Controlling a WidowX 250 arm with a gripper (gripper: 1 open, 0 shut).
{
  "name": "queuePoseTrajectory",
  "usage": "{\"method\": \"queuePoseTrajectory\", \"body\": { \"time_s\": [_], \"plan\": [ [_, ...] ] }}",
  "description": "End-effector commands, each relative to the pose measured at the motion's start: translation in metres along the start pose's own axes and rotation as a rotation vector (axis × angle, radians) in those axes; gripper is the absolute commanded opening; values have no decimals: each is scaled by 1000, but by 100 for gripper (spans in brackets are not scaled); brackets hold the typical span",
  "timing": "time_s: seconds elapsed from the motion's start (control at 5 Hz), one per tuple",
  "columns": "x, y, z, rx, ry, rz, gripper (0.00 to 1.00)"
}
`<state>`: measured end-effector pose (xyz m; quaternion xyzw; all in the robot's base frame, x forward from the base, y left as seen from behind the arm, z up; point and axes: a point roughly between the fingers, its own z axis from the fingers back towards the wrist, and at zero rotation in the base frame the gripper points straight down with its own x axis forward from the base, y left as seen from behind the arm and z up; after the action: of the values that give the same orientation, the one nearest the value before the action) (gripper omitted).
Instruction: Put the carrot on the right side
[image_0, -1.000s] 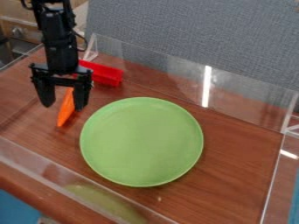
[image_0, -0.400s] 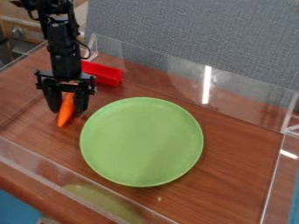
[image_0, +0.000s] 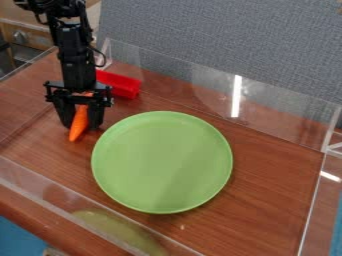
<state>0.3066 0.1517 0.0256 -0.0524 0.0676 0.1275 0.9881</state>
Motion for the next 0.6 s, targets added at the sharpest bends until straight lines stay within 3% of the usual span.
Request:
{"method": "queuePoseTrajectory", "body": {
  "time_s": [0.0, 0.2, 0.4],
  "plan": [
    [9, 10, 15, 2, -53, 8, 0],
    [12, 11, 13, -3, -51, 3, 0],
    [17, 12, 12, -6, -45, -10, 100]
  ]
}}
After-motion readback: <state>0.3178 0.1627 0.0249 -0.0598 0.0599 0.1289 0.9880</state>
